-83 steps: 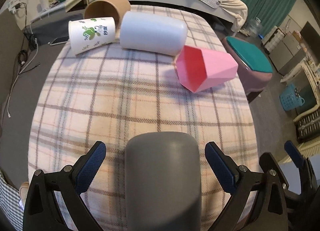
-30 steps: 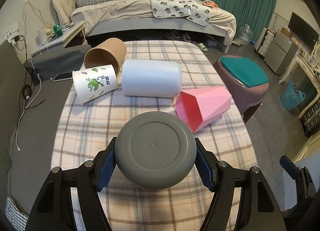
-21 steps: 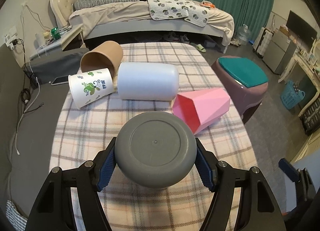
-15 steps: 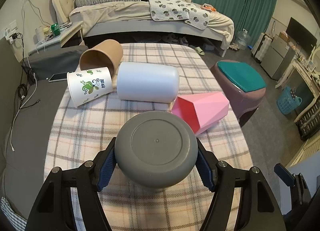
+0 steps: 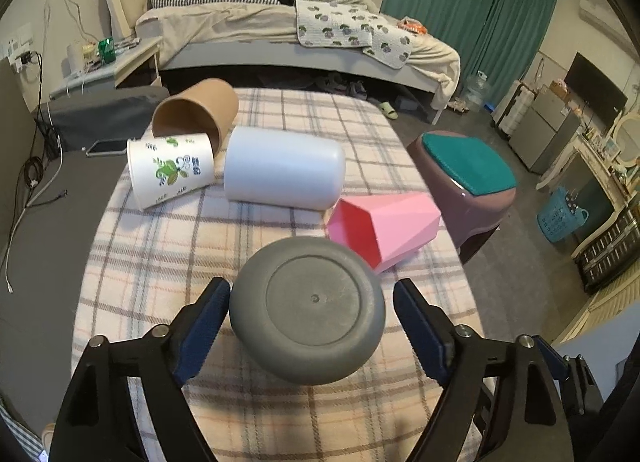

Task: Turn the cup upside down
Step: 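Lift the grey cup with the left gripper and rotate it upright, then lower the grey cup onto the table and open the left gripper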

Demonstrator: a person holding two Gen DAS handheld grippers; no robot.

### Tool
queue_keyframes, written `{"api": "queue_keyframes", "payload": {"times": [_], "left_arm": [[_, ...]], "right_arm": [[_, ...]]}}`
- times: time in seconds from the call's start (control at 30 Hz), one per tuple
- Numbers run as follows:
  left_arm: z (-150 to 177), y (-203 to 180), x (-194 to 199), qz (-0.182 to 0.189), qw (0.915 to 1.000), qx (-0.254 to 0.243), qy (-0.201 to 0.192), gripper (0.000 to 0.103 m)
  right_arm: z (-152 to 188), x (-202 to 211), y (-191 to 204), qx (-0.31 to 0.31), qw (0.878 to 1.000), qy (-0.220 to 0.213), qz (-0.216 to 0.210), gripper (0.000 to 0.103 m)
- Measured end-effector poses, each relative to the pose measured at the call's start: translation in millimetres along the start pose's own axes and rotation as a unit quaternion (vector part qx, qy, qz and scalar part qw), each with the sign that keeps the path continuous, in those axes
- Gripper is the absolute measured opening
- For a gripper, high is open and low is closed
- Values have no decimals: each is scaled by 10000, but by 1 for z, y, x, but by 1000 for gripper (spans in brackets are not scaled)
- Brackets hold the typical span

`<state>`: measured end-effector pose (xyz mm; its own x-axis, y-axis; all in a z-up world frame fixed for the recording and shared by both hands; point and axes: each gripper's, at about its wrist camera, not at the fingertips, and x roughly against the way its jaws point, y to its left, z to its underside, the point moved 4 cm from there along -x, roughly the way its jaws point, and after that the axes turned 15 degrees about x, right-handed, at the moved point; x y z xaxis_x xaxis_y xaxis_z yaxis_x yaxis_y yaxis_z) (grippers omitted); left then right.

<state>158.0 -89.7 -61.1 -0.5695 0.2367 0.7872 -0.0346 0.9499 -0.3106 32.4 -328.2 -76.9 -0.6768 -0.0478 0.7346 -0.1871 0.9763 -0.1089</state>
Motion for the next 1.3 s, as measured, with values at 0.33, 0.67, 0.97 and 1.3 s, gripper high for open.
{"api": "queue_keyframes", "payload": {"times": [0.33, 0.67, 0.97, 1.3], "left_arm": [[-1, -15, 43, 249, 9962, -417, -722, 88], [18, 3, 120, 20, 9791, -888, -1830, 102], [44, 69, 147, -406, 9797, -218, -1952, 103], [59, 82, 148, -427, 9785, -201, -2006, 103]], "right_arm": [[-2, 14, 1, 33, 9997, -229, 29, 95], [-15, 57, 2, -292, 9952, -917, -149, 101], [-20, 82, 28, -202, 9906, -1348, -140, 103], [-16, 92, 43, -55, 9901, -1400, 68, 103]]}}
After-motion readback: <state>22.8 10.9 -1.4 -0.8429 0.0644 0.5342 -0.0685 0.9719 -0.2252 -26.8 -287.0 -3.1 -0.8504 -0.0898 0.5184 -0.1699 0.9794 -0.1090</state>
